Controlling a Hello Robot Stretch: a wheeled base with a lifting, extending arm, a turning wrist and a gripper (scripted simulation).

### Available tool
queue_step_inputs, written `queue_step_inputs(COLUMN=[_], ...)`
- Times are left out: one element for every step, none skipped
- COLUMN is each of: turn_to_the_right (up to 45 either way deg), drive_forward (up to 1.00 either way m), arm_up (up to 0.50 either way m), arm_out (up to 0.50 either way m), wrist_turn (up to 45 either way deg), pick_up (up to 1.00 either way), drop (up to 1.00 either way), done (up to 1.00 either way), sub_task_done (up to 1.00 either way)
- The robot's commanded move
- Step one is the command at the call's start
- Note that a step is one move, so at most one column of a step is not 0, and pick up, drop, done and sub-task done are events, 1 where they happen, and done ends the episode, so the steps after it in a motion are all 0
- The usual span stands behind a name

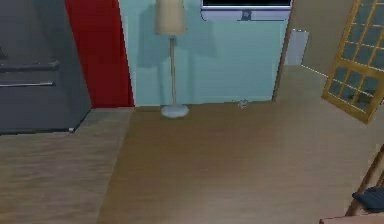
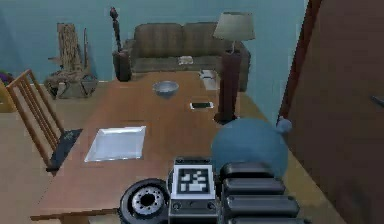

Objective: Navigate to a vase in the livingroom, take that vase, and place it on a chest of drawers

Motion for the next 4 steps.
queue_step_inputs(turn_to_the_right=[-45.0,-45.0,-6.0,0.0], drive_forward=[0.00,0.00,0.00,0.10], arm_up=[0.00,0.00,0.00,0.00], arm_out=[0.00,0.00,0.00,0.00], wrist_turn=[0.0,0.0,0.0,0.0], pick_up=[0.00,0.00,0.00,0.00], drop=[0.00,0.00,0.00,0.00], done=[0.00,0.00,0.00,0.00], sub_task_done=[0.00,0.00,0.00,0.00])
